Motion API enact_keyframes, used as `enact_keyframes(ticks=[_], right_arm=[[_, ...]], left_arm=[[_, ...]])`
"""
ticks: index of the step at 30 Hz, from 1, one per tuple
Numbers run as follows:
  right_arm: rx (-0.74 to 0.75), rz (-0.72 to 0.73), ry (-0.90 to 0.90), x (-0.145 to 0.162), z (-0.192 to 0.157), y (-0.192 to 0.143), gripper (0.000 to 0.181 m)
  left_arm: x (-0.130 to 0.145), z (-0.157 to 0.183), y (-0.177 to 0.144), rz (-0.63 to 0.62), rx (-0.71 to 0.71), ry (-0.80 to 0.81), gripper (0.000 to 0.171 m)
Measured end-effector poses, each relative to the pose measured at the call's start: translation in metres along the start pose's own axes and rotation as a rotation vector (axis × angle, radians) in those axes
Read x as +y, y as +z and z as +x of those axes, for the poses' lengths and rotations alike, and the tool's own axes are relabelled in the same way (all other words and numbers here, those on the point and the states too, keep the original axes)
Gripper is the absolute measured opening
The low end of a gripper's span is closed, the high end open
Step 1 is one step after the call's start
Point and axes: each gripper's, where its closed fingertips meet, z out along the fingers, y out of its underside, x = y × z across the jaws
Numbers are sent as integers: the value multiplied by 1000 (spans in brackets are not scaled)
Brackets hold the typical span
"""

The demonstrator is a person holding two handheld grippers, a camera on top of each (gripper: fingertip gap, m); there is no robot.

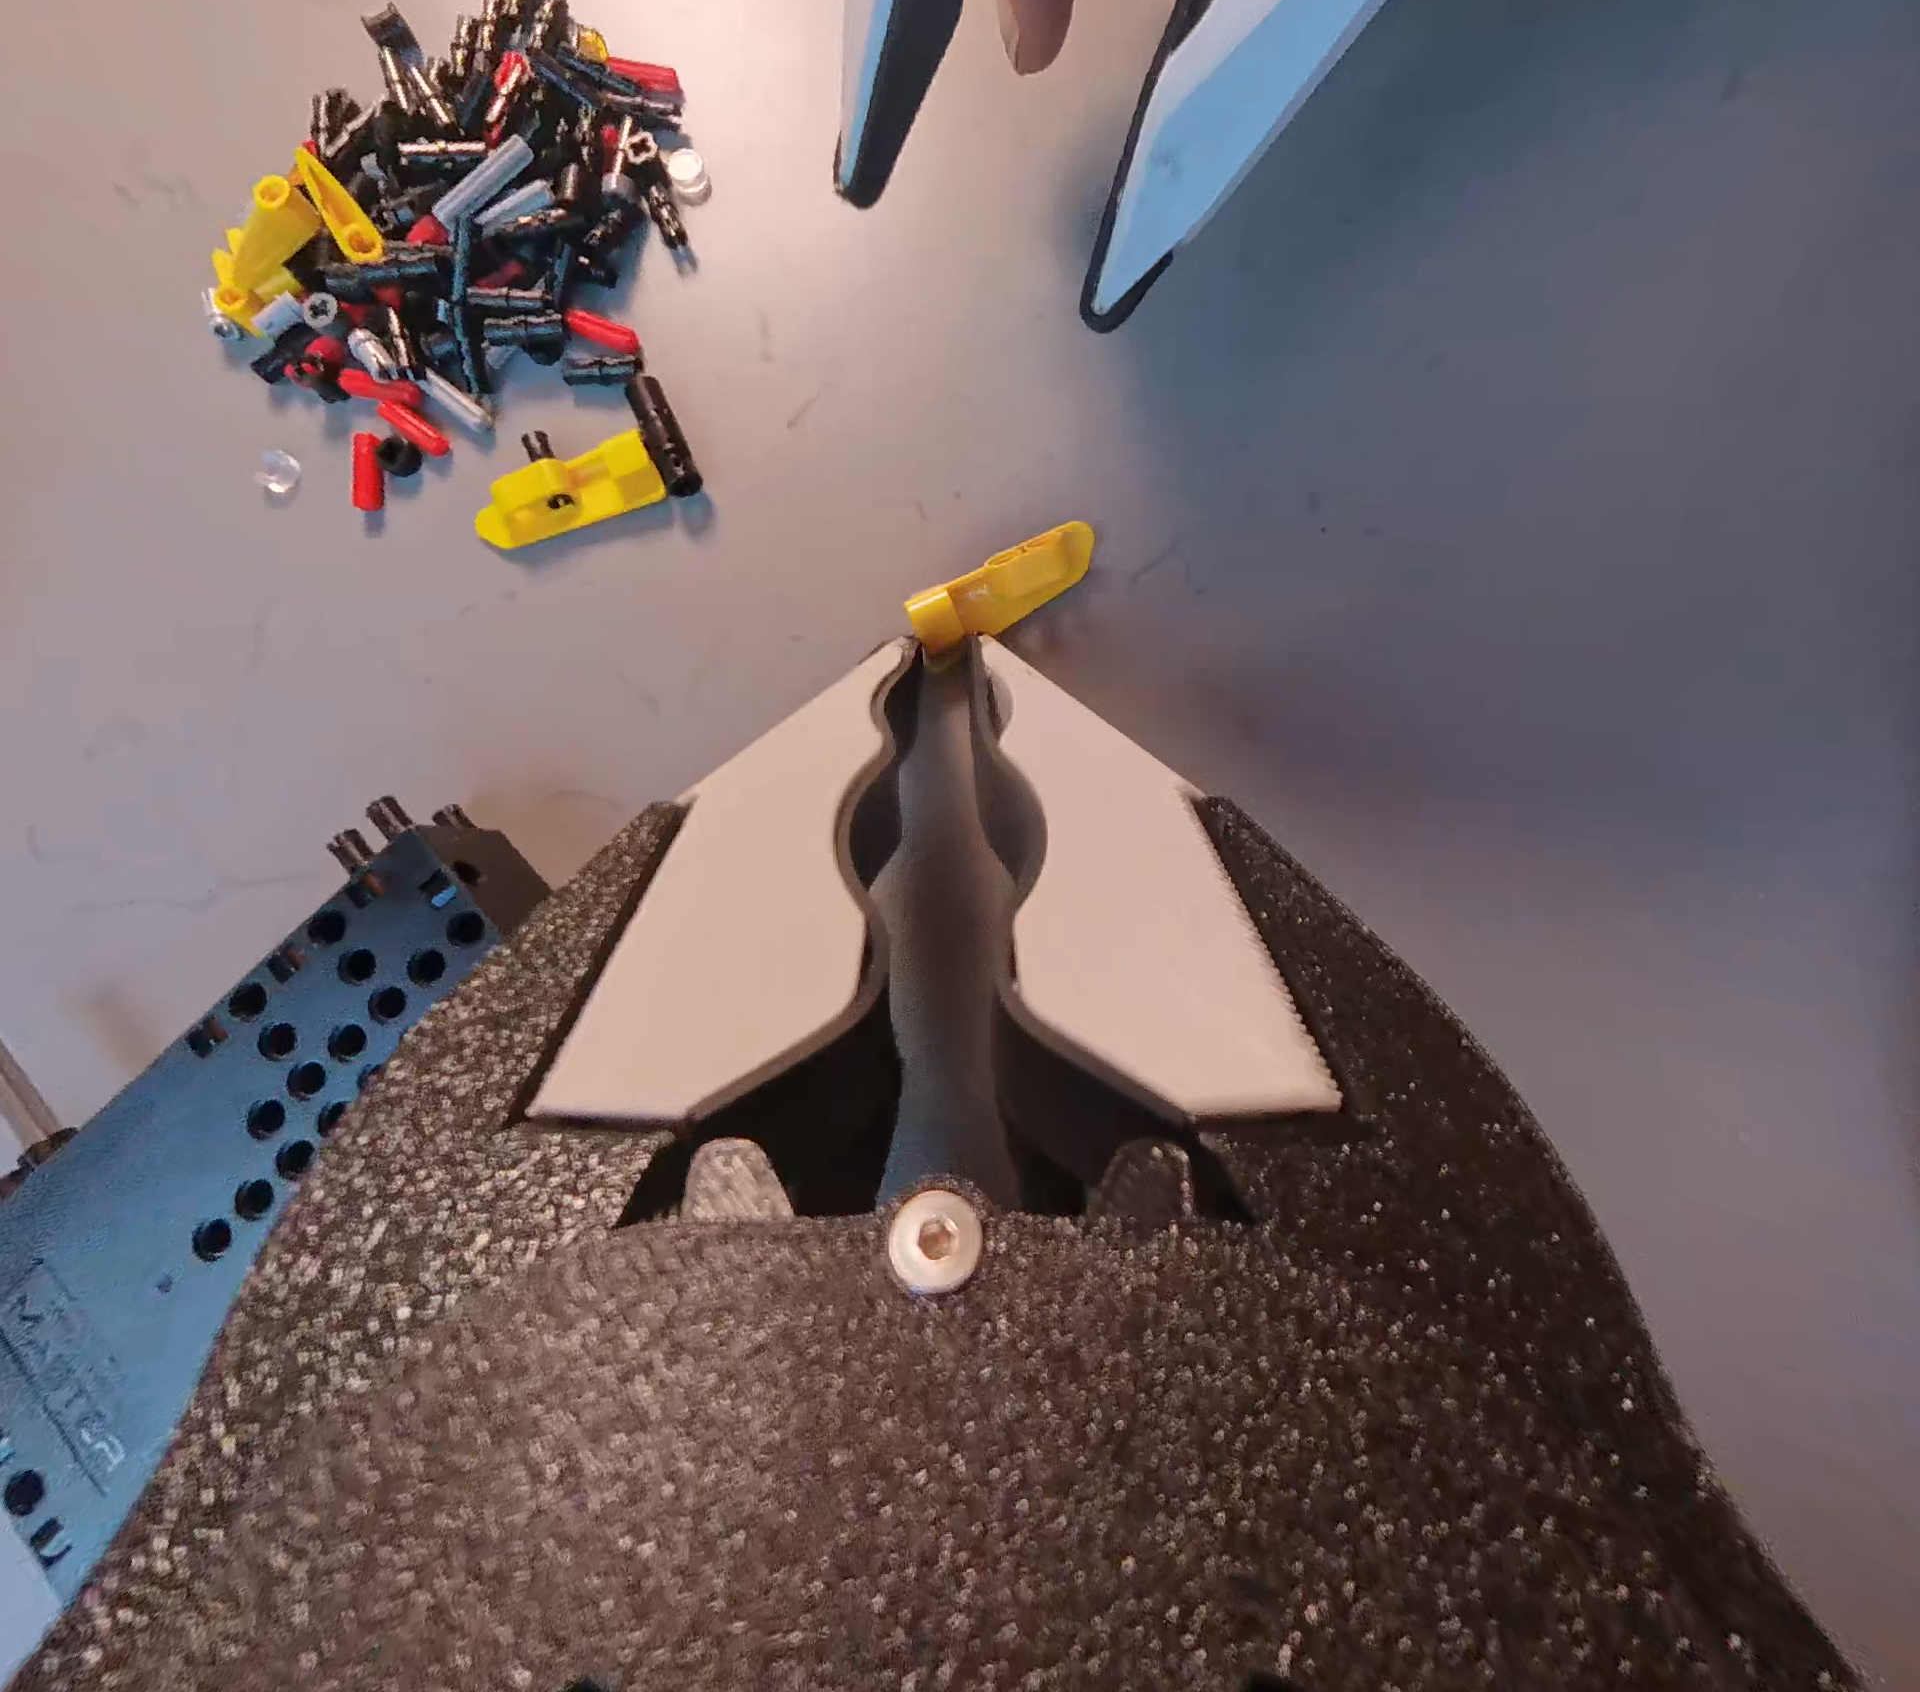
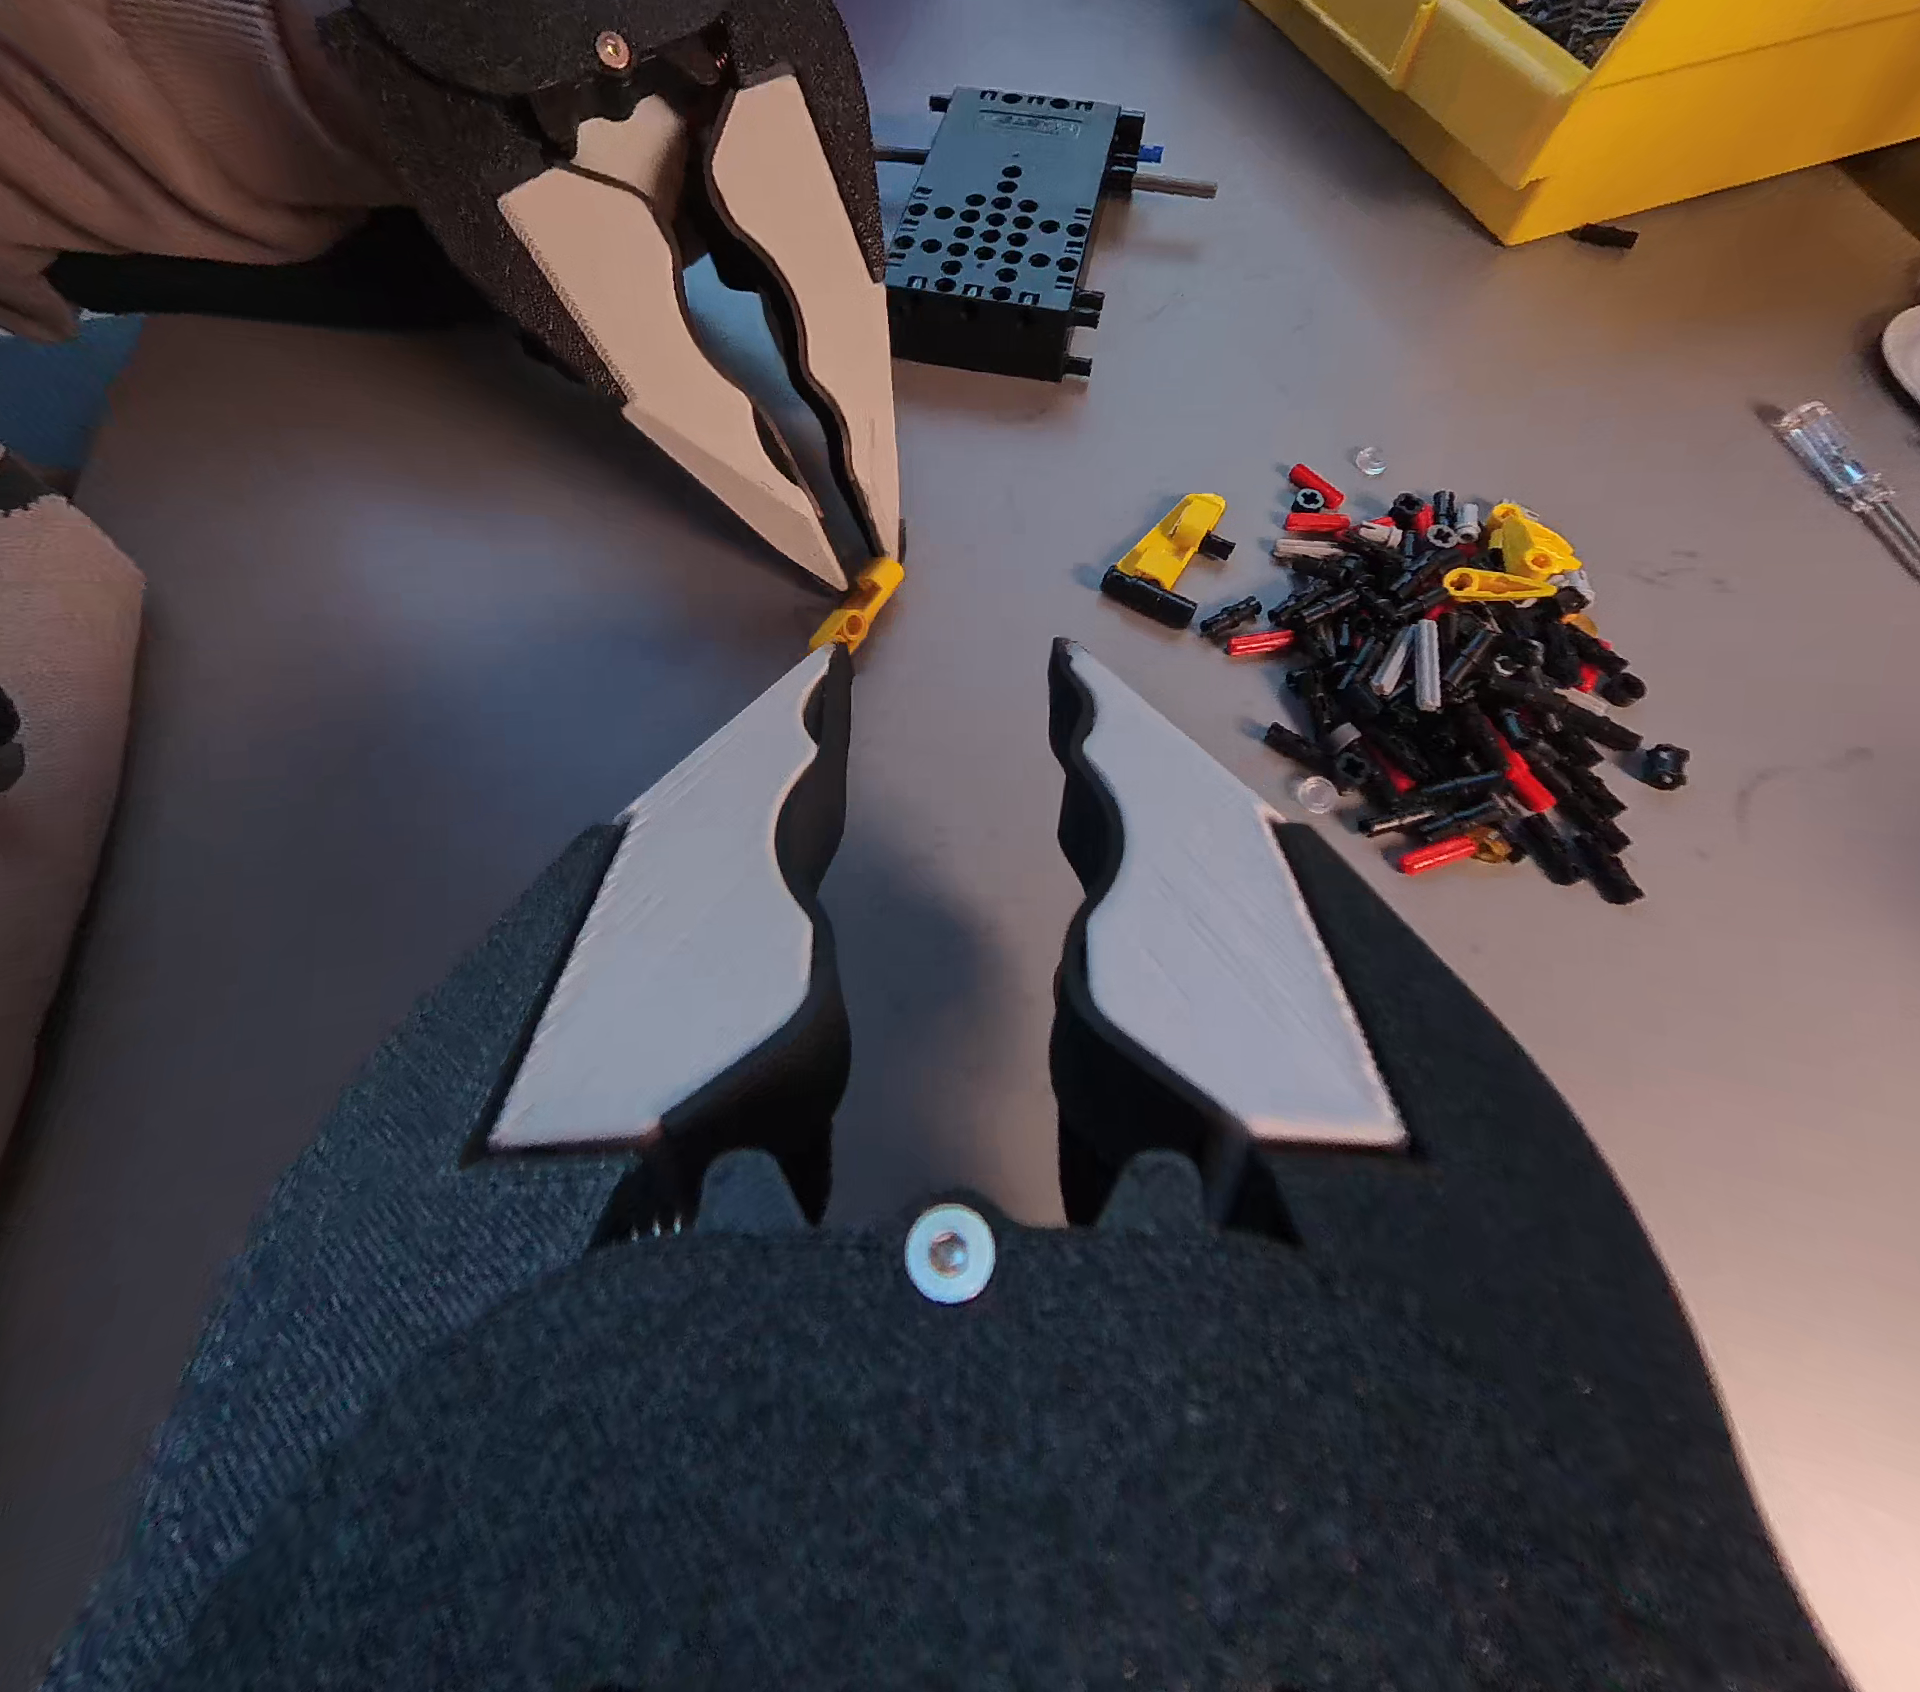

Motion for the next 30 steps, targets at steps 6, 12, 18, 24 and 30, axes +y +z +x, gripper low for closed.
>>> enact_keyframes(ticks=[6,12,18,24,30], right_arm=[[-18,-80,-26,16,-12,4,35],[33,-182,-71,20,-19,19,33],[23,-224,-75,21,-20,29,8],[-21,-209,-4,21,-18,24,7],[-87,-156,114,18,-17,17,6]], left_arm=[[-3,3,3,-17,-3,11,7],[-5,5,4,-16,37,-89,7],[-6,6,4,3,85,-184,4],[-14,8,-5,92,171,-283,0],[-15,4,-11,129,163,-286,4]])
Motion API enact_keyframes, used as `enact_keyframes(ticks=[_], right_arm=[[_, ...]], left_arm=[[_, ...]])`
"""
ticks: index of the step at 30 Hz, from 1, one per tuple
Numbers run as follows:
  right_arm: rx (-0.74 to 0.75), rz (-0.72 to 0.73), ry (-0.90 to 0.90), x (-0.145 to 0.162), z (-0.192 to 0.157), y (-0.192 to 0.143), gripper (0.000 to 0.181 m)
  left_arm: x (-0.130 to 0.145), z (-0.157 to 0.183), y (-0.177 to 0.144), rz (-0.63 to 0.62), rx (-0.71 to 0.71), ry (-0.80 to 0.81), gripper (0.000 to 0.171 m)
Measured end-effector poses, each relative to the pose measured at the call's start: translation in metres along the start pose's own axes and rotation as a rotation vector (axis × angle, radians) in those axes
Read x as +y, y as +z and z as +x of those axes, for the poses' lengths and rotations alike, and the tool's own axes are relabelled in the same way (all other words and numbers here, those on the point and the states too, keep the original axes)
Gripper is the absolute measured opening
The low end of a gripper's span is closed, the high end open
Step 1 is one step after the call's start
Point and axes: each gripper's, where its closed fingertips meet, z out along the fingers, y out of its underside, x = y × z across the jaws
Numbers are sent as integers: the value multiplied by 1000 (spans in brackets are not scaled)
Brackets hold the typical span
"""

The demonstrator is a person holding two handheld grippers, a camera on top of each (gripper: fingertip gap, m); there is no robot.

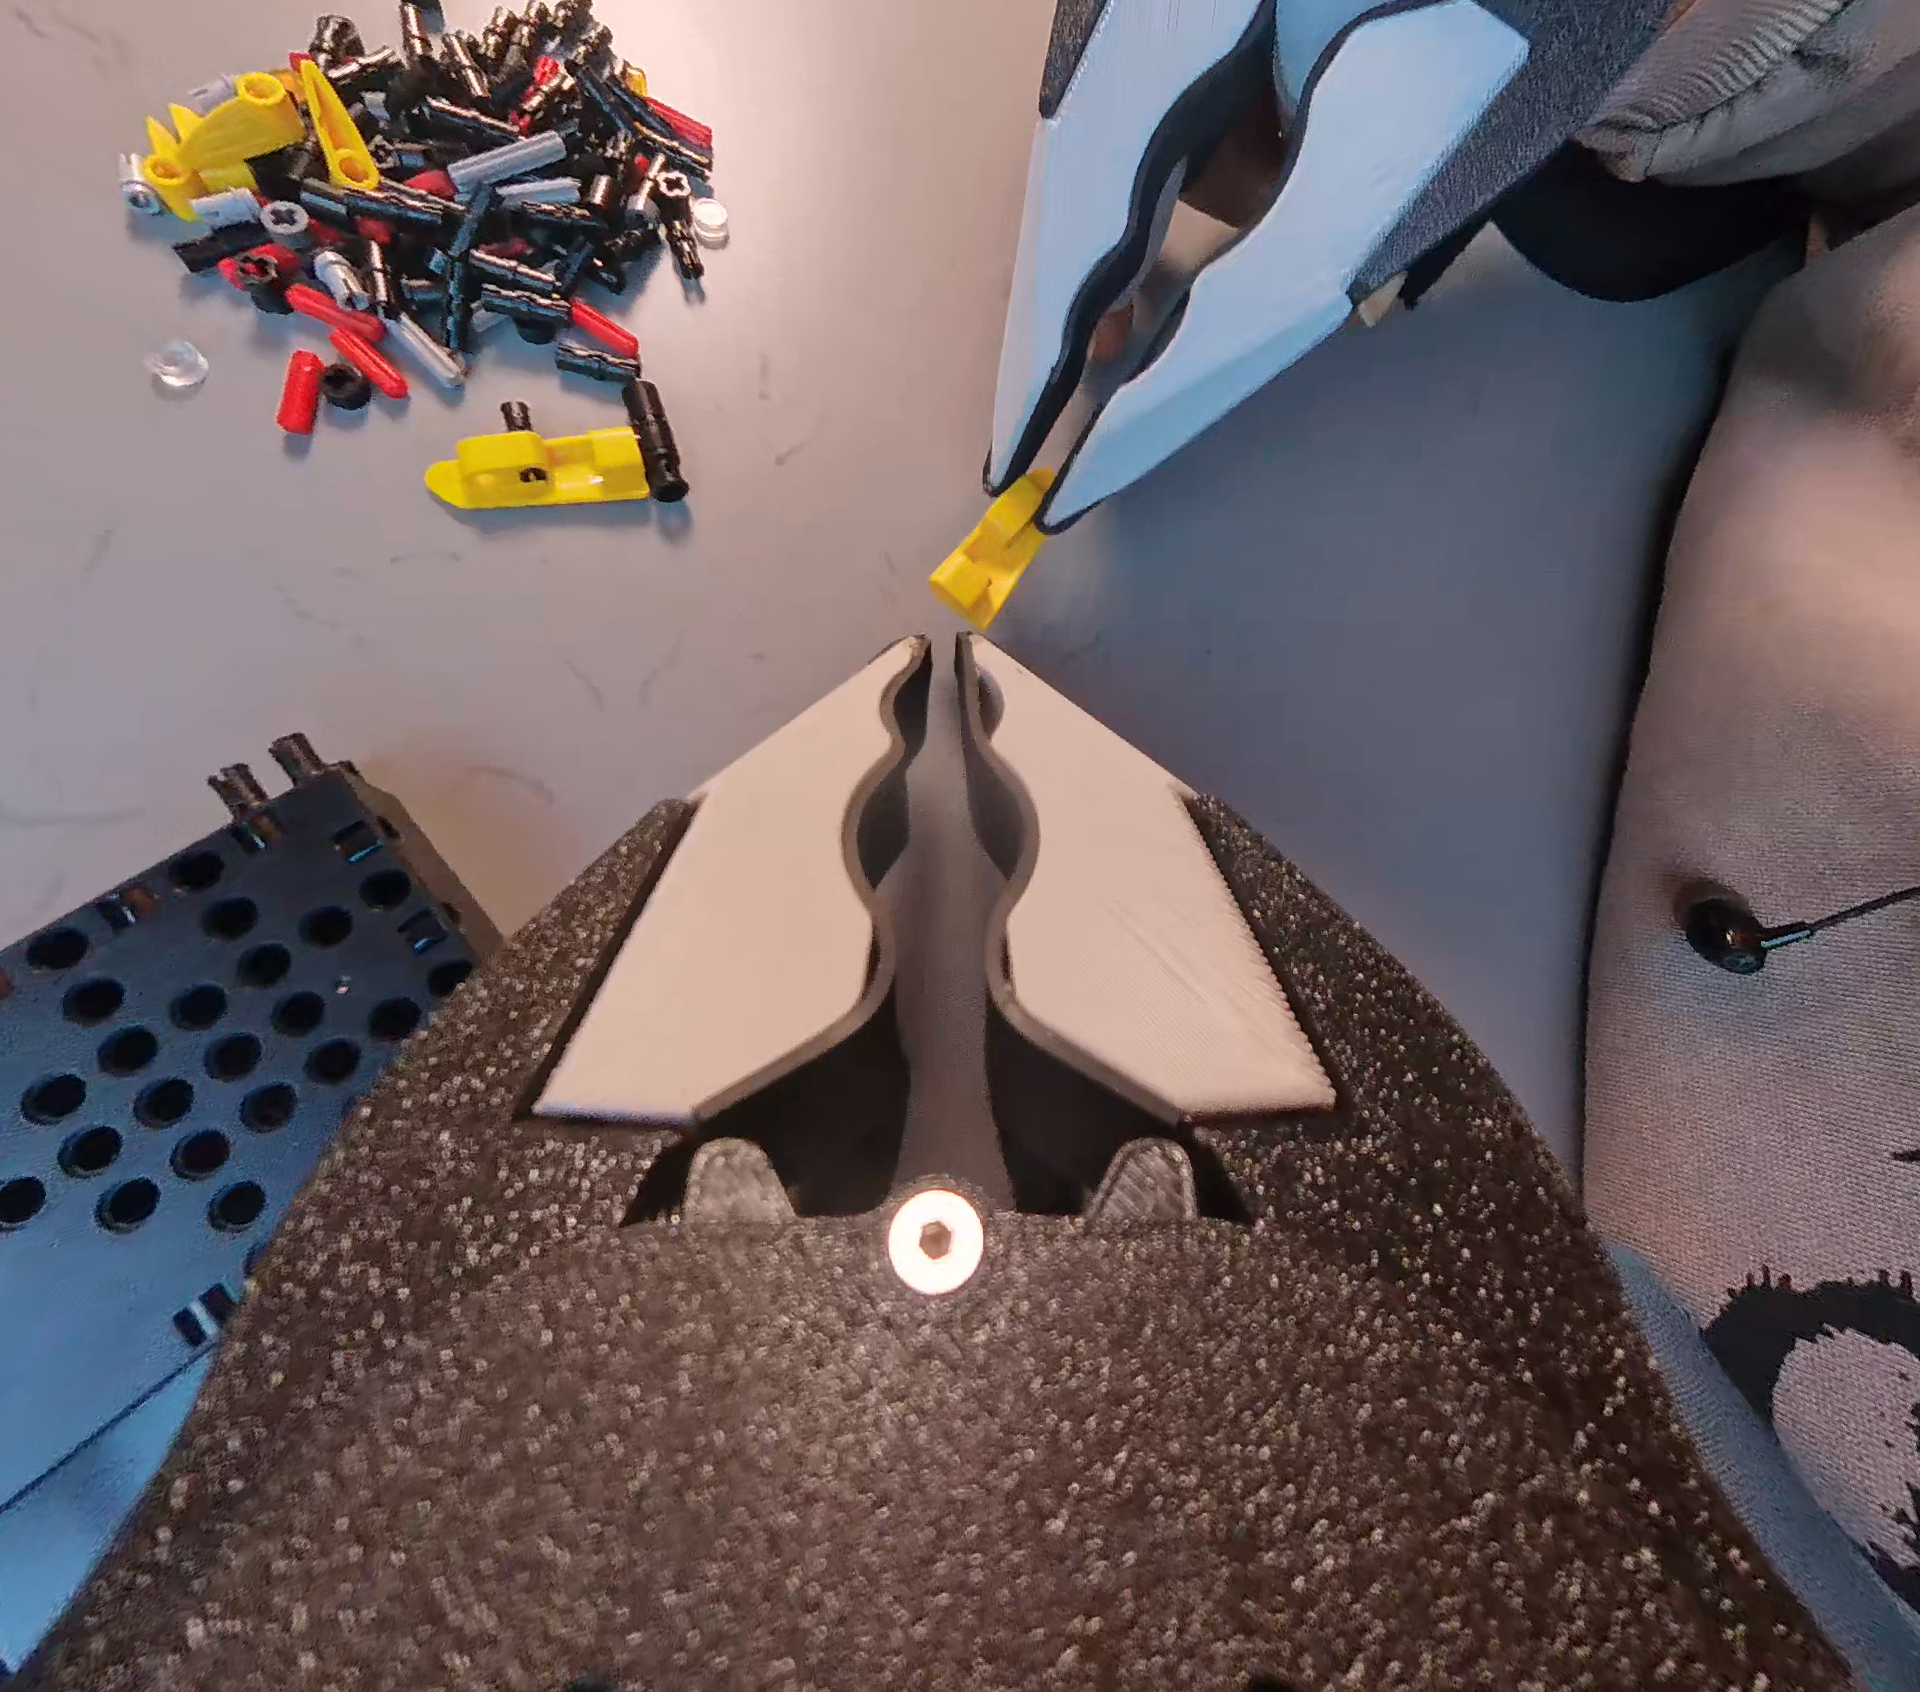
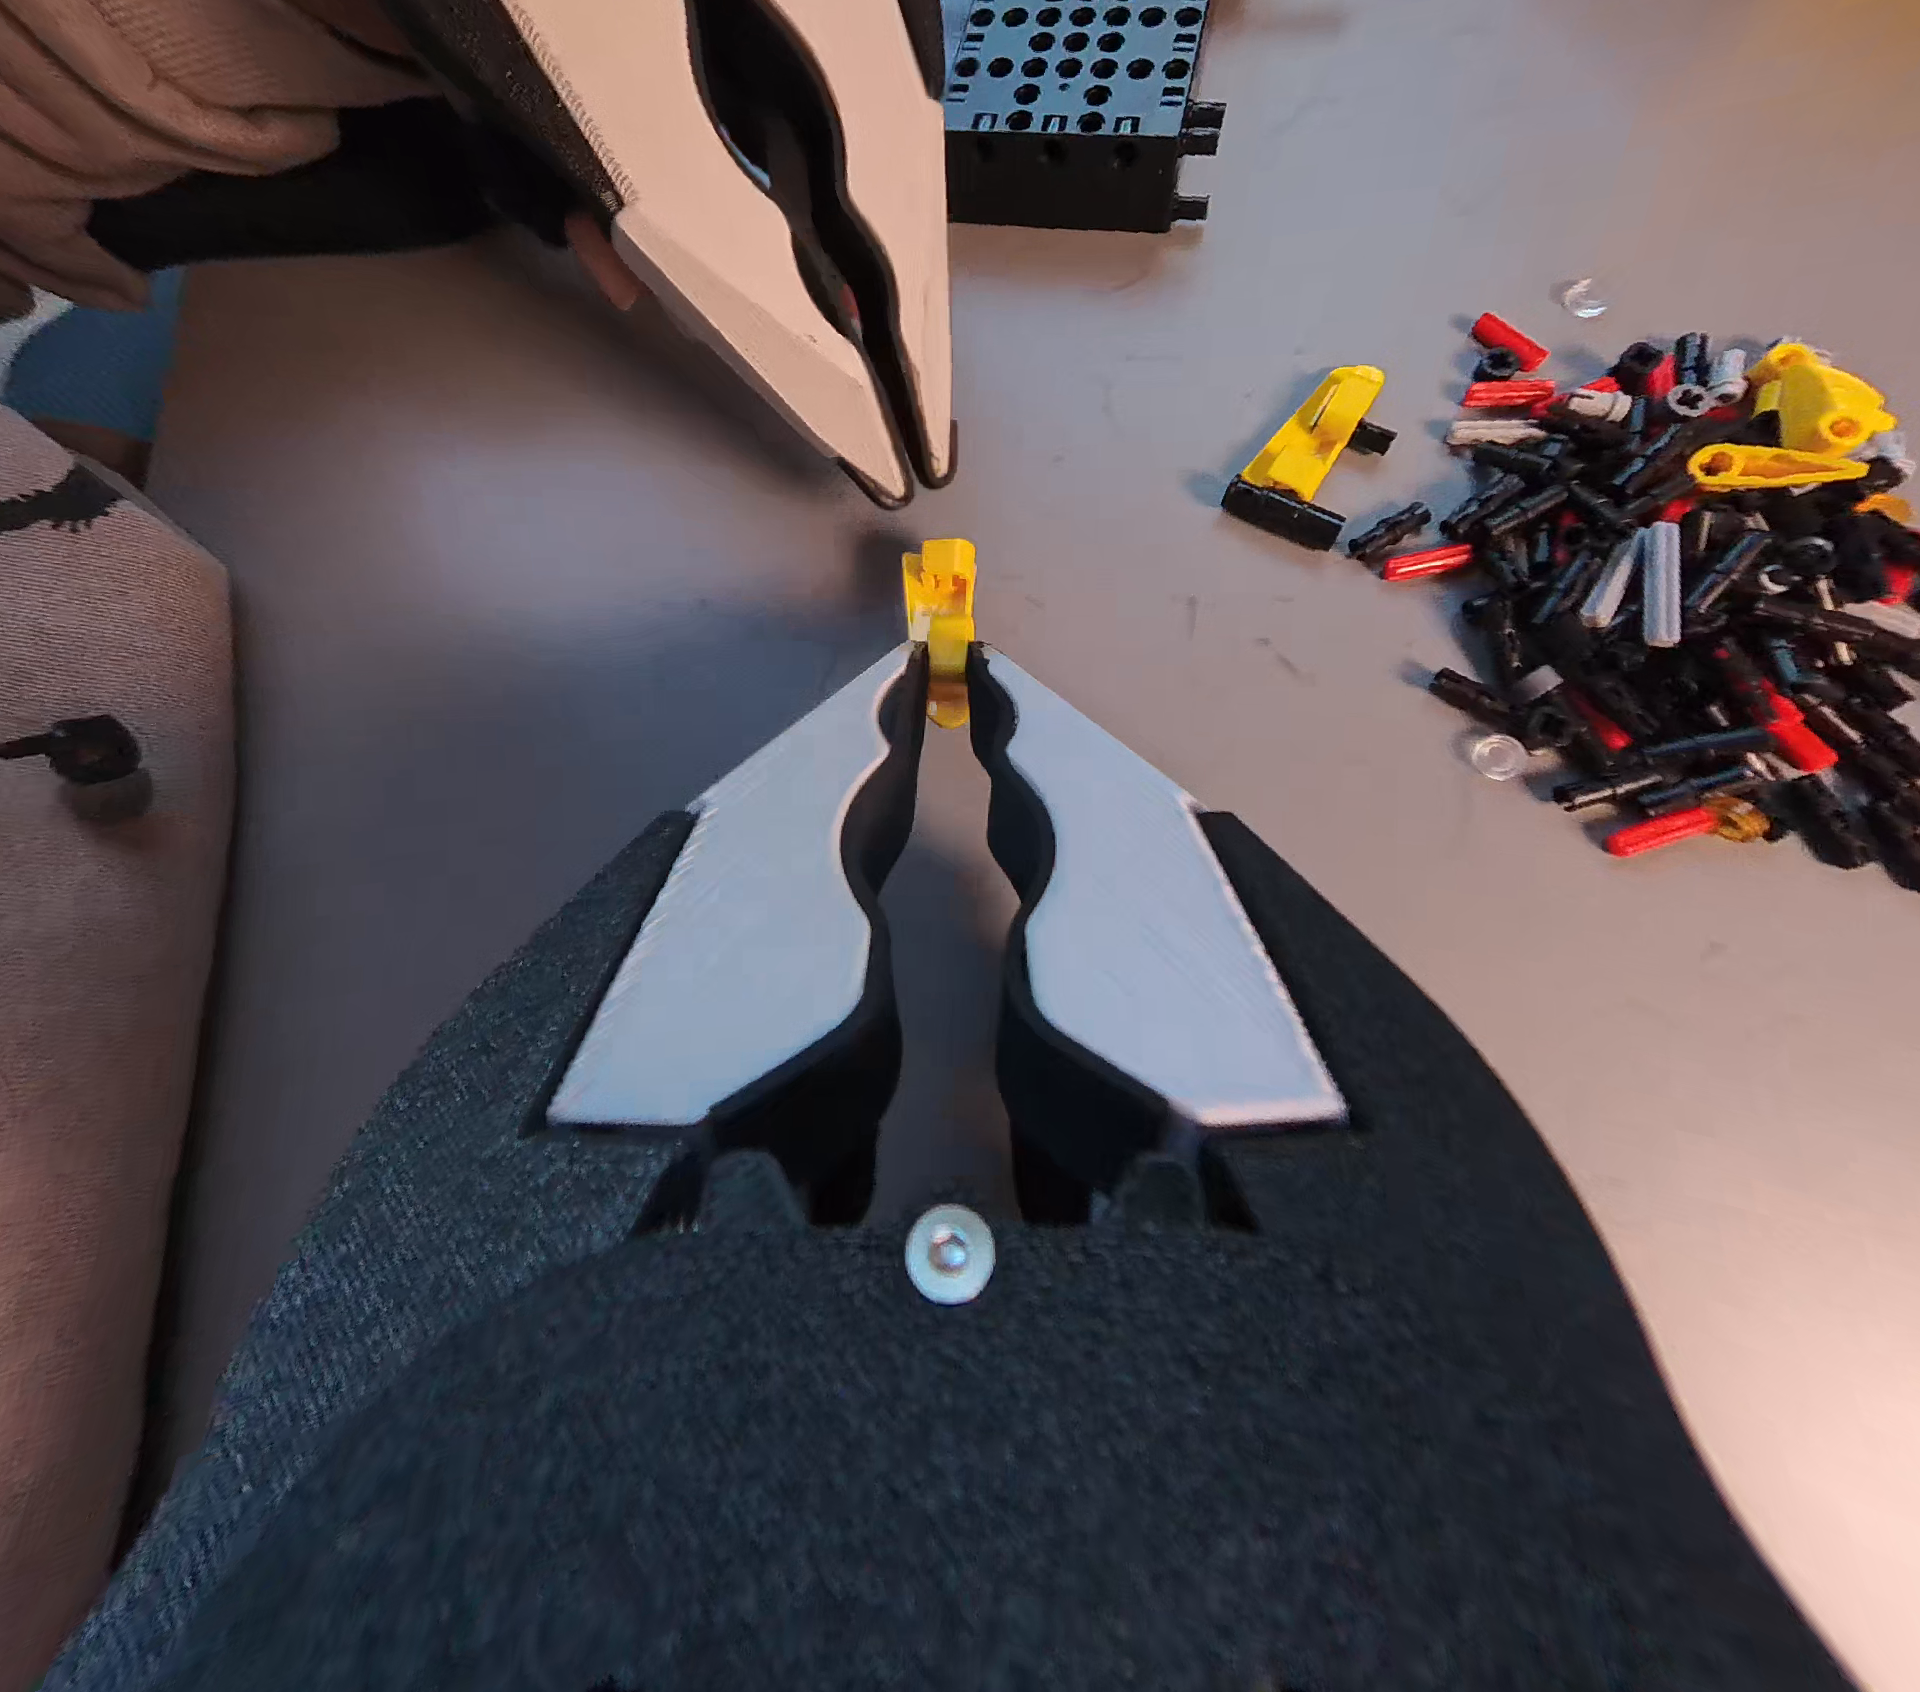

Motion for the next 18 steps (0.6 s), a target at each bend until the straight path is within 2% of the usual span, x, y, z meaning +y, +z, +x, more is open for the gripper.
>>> enact_keyframes(ticks=[3,5,8,10,11,12,13,14,16,18], right_arm=[[44,91,67,-12,23,-19,6],[195,175,77,-24,69,-49,6],[609,273,76,-33,172,-127,6],[935,244,73,-21,240,-186,6],[1052,191,75,-9,265,-207,12],[1109,135,91,2,282,-217,33],[1125,127,105,4,288,-220,50],[1113,164,101,-2,286,-219,57],[1046,223,33,-21,267,-204,53],[881,219,-54,-39,231,-166,47]], left_arm=[[-1,-3,-3,17,-12,-4,9],[-4,-5,-5,32,-24,-2,12],[-11,-6,-9,72,-42,21,17],[-13,-9,-10,85,-60,24,20],[-13,-11,-10,86,-69,25,21],[-12,-12,-10,84,-79,27,22],[-12,-14,-10,85,-90,29,22],[-12,-15,-11,88,-98,33,22],[-13,-17,-13,100,-110,39,22],[-16,-19,-15,118,-115,36,22]])
